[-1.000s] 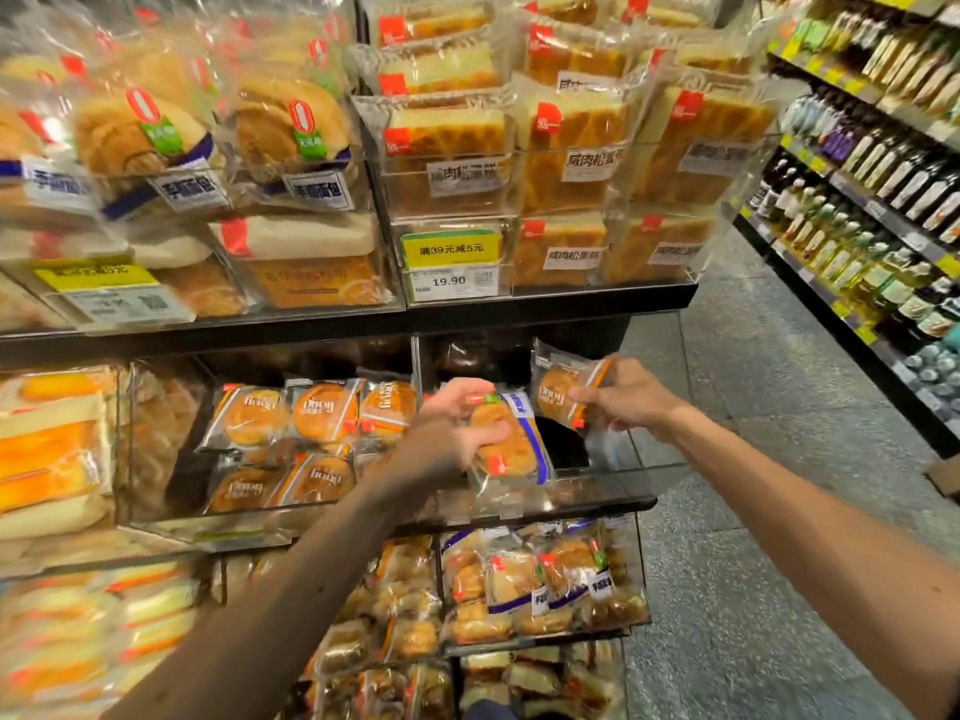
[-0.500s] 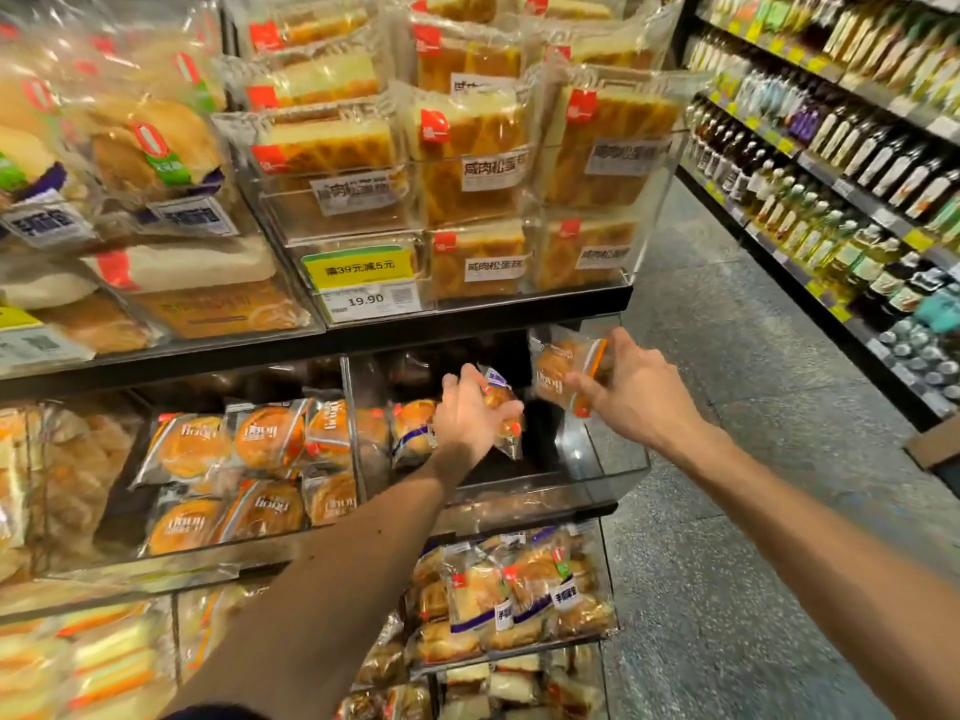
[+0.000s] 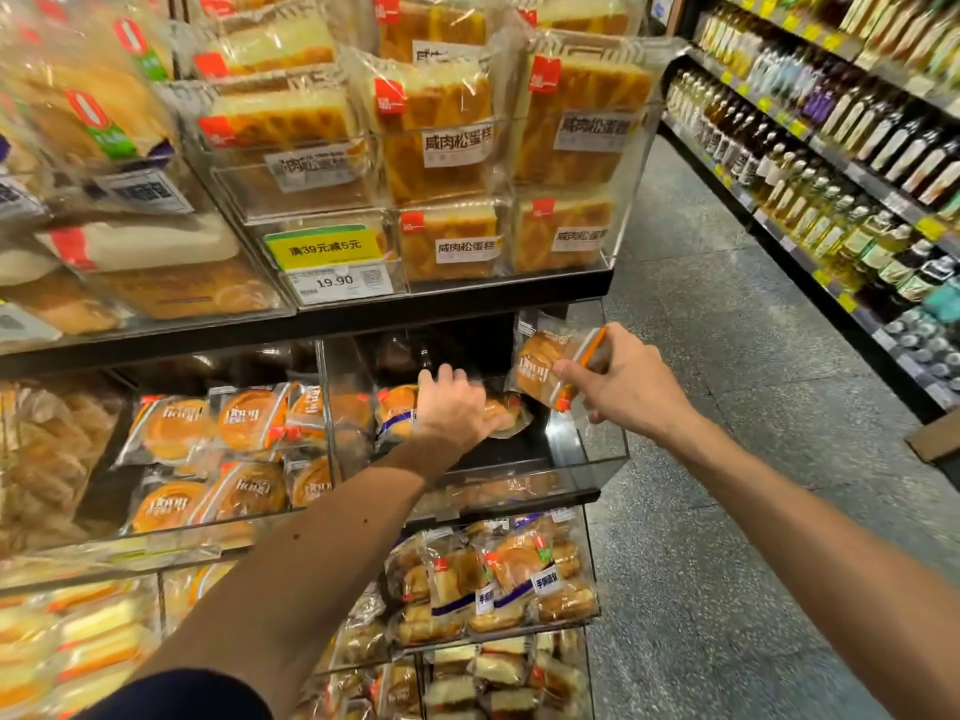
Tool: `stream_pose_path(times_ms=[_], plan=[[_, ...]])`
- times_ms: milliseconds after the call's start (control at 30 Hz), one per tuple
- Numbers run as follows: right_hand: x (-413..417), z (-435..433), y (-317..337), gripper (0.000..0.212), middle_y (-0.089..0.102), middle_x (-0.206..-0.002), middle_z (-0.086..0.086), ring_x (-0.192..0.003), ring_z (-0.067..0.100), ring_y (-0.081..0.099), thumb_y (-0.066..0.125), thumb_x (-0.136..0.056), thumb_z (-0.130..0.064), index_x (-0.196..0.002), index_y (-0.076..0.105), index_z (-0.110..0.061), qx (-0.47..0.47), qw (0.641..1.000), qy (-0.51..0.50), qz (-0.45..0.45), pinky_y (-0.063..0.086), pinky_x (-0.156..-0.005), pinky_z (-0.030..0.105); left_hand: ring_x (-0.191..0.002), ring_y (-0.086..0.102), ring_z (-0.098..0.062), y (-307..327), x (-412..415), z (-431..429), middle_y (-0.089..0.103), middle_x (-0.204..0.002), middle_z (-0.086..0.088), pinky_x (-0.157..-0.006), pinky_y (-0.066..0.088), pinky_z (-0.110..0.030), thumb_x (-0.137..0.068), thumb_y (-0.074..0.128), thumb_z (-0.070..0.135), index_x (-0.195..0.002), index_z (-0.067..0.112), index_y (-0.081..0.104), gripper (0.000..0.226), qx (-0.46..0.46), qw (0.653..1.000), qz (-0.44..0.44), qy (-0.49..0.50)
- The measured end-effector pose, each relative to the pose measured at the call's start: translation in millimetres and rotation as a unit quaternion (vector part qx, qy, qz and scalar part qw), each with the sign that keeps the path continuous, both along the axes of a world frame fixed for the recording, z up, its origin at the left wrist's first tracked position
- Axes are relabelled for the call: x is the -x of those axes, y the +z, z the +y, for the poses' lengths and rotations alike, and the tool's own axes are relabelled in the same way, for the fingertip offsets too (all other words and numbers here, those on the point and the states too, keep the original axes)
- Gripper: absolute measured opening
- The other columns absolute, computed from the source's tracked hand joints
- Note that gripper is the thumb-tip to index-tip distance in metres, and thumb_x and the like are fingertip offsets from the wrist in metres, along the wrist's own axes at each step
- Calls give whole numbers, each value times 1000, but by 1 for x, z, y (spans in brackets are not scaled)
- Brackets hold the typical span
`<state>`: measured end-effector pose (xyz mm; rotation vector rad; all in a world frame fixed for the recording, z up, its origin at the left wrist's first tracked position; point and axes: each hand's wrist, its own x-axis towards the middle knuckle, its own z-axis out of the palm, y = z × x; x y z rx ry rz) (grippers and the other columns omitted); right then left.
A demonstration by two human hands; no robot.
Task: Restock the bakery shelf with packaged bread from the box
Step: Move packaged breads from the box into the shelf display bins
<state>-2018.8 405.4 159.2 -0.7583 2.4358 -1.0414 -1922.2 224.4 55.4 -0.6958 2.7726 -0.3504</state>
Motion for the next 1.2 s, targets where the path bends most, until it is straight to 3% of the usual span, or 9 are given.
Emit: stream_pose_path(times_ms=[267,400,500,567,667,700,867,1033,1200], plan=[[-5,7,5,29,68,-87,11,-68,25,71,74,-88,-30,-102,56,-14,51,996,-9,-69,62,-58,40,-115,60,-28,-2,4,-7,63,-123,-9,-97,45,-40,-87,55,68,-127,11,57,70,-64,995,12,78],[-3,9,2,30,69,-93,13,-65,19,70,74,-89,-29,-106,56,-12,73,992,-16,-104,59,-54,33,-93,60,-22,5,-4,-7,64,-107,-6,-77,46,-33,-86,58,67,-114,10,61,64,-140,984,0,107],[-5,9,4,29,71,-92,16,-59,18,66,73,-90,-26,-107,56,-10,102,983,-9,-151,55,-53,31,-92,61,-24,25,-11,-5,65,-109,-10,-77,47,-35,-96,58,40,-115,11,62,34,-246,946,125,169],[-9,9,9,27,72,-87,16,-58,21,64,72,-90,-24,-106,57,-10,124,974,7,-187,55,-53,34,-82,65,-23,44,-22,-1,67,-98,-10,-75,53,-40,-101,49,33,-108,11,67,29,-412,839,275,226],[-18,9,20,34,72,-81,13,-61,21,64,73,-89,-27,-112,59,-7,129,960,61,-242,54,-52,33,-83,73,-25,80,-53,11,71,-98,-11,-71,60,-40,-101,35,57,-115,11,64,56,-687,568,347,292],[-23,9,23,35,72,-81,13,-62,22,65,72,-89,-27,-114,59,-6,121,955,85,-259,54,-52,32,-91,73,-26,92,-67,15,72,-105,-11,-75,60,-41,-97,36,65,-119,14,63,61,-719,543,329,284],[-65,-11,29,30,71,-77,14,-70,23,65,67,-89,-30,-108,62,-7,56,924,219,-309,54,-64,32,-93,72,-22,113,-138,26,72,-108,-6,-70,60,-38,-84,72,35,-126,18,55,48,-733,552,334,218],[-108,-43,29,37,70,-96,9,-84,21,64,70,-78,-46,-100,70,-16,-11,890,313,-331,51,-77,36,-89,71,-12,127,-216,1,72,-104,-2,-67,56,-26,-86,74,14,-115,18,66,31,-691,624,295,215],[-174,-81,13,37,43,-89,17,-72,22,57,60,-94,1,-127,49,-11,-19,847,352,-397,52,-63,30,-97,67,-32,127,-272,-33,71,-104,-14,-92,49,-57,-81,82,22,-109,25,70,31,-670,707,184,132]])
